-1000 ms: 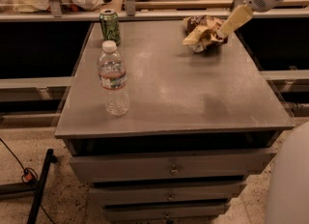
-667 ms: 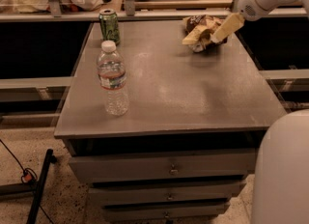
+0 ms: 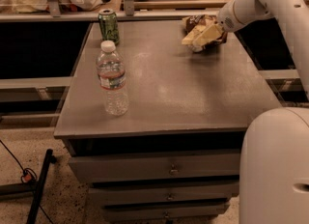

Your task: Move brown chip bag near green can

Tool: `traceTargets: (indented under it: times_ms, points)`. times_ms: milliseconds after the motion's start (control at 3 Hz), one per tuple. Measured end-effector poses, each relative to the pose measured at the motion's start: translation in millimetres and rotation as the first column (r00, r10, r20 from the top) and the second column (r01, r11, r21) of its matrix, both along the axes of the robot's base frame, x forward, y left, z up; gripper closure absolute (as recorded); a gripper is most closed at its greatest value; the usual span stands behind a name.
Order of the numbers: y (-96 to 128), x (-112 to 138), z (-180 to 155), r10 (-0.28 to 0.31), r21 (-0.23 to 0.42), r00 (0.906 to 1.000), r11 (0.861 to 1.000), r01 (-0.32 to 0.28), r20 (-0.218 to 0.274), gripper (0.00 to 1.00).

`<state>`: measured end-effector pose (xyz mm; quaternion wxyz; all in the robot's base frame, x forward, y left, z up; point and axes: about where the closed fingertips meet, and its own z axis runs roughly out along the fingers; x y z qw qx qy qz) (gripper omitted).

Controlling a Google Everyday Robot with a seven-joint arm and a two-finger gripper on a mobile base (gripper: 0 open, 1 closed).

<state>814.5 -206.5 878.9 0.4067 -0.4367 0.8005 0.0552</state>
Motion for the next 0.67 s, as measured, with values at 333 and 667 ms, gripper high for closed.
traceTargets:
  times_ms: [333,667]
  points:
    - [29,10,-14,0.053,0.025,0.9986,0.998,-0.053,-0.001,0.41]
    - [51,15,-18,0.097,0.040,0.9953,0.994,-0.097,0.003,0.63]
